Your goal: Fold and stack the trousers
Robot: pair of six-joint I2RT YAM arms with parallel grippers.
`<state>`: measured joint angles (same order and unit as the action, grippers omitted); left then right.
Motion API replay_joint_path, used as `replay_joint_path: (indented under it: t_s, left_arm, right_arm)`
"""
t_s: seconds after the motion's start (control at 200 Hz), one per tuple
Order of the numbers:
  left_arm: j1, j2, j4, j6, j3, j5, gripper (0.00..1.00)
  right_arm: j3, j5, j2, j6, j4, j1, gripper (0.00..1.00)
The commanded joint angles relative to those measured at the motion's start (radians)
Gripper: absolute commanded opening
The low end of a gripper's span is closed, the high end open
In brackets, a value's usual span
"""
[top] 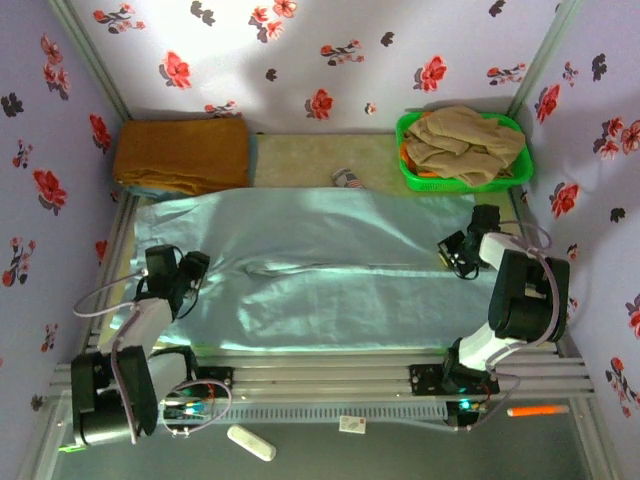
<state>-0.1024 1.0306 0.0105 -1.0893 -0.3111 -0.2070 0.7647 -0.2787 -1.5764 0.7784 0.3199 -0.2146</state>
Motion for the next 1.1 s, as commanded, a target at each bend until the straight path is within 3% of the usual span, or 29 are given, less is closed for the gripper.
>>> replay_joint_path:
  t_s: [0.0, 0.115, 0.275, 0.365, 0.59, 0.75, 0.885, 1.095]
  left_arm:
    - [-0.018, -0.046, -0.129, 0.028, -0.020, -0.047, 0.52]
    - [-0.017, -0.079, -0.150, 0.036, -0.047, -0.102, 0.50]
    - [0.024, -0.115, -0.208, 0.057, -0.087, -0.108, 0.51]
    - [0.083, -0.116, -0.209, 0.044, -0.101, -0.098, 0.54]
    - [0.252, -0.058, -0.135, -0.002, -0.090, -0.008, 0.60]
    - [0.270, 0.052, -0.013, -0.037, -0.059, 0.006, 0.59]
    - [0.269, 0.142, 0.051, -0.041, -0.064, 0.047, 0.60]
    - [0.247, 0.281, 0.112, -0.001, -0.145, 0.078, 0.58]
  right_arm:
    - [-0.012, 0.019, -0.034, -0.017, 0.128, -0.022, 0.00]
    - [0.022, 0.030, 0.025, 0.002, 0.137, 0.006, 0.07]
    - [0.077, 0.128, 0.168, -0.001, 0.251, 0.164, 0.18]
    - [0.011, 0.127, 0.255, 0.039, 0.265, 0.213, 0.19]
    - [-0.220, 0.094, 0.428, 0.078, 0.249, 0.220, 0.19]
    - [-0.232, 0.157, 0.315, 0.067, 0.178, 0.189, 0.17]
    - [-0.150, 0.185, 0.120, 0.035, 0.135, 0.138, 0.10]
    - [0.002, 0.215, -0.020, 0.020, 0.090, 0.109, 0.07]
